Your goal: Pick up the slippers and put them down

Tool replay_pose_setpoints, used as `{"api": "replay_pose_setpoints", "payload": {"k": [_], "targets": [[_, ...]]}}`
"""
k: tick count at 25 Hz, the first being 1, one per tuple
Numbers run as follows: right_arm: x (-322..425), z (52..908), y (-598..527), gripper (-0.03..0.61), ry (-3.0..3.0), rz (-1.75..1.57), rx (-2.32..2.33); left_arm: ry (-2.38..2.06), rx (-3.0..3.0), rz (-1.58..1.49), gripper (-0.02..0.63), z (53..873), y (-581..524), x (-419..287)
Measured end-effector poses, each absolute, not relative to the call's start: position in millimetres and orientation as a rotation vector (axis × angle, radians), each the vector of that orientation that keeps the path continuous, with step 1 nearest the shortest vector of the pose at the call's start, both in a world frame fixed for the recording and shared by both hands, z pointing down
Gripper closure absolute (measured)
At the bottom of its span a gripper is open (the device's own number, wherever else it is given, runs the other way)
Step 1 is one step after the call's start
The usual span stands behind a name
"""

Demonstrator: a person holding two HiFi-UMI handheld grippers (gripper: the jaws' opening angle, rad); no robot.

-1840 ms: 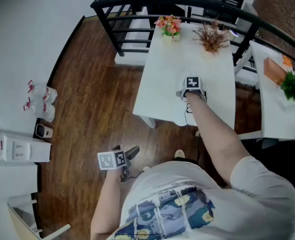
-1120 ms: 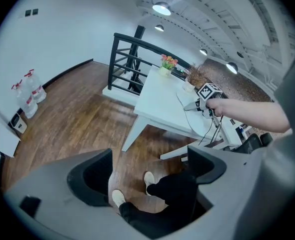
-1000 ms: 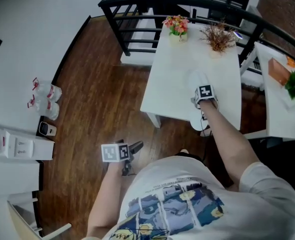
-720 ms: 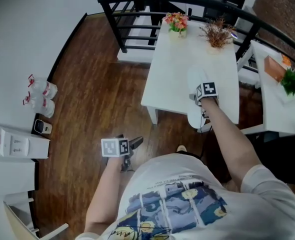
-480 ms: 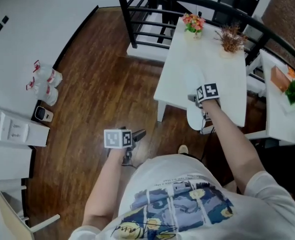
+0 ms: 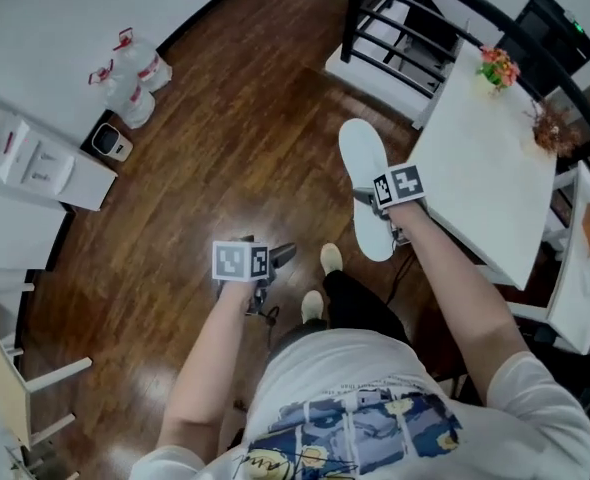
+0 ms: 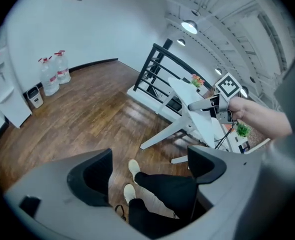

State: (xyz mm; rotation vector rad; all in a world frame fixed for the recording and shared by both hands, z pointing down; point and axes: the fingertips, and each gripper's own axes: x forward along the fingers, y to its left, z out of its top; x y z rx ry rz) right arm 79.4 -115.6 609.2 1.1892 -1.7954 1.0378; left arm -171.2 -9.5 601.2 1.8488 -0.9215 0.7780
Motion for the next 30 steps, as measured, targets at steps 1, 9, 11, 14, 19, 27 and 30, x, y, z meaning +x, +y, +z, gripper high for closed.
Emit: {"api": "replay_pose_setpoints", "payload": {"k": [1,9,11,14,19,27,30], "targets": [[57.6,625.5,-133.1,0.147,-1.804,1.04,1.144,-0.948,1.815,0.766,0.144,612.1,-19.4,-183.4],[-57.6,800.0,-293.0,0.15,-1.858,0.972,0.88,-1.144,1.563,0.698,0.144,746.3,-138.6,-248.4],[-75.3,862.8,-319.7,0.15,-1.846,0.957,0.841,-1.177,1.503,0.682,0.144,803.5,-168.3,-260.1],[-97.4,966.5,-344.1,0.15,-1.827,0.973,0.799,-1.223,1.419,0.658,0.144,907.1,-208.8,-275.6],[-121.0,1147.9,-370.5,0.151,-1.806,0.958,0.77,-1.248,1.316,0.65,0.144,1074.6,-232.1,-298.2],[-170.0,1485.1,-391.2,0.152,-1.74,0.878,0.715,-1.227,1.279,0.661,0.144,1374.3,-249.5,-327.9],[-171.2,1529.4,-365.7,0.15,-1.716,0.949,0.722,-1.213,1.238,0.677,0.144,1414.8,-238.3,-328.1]]}}
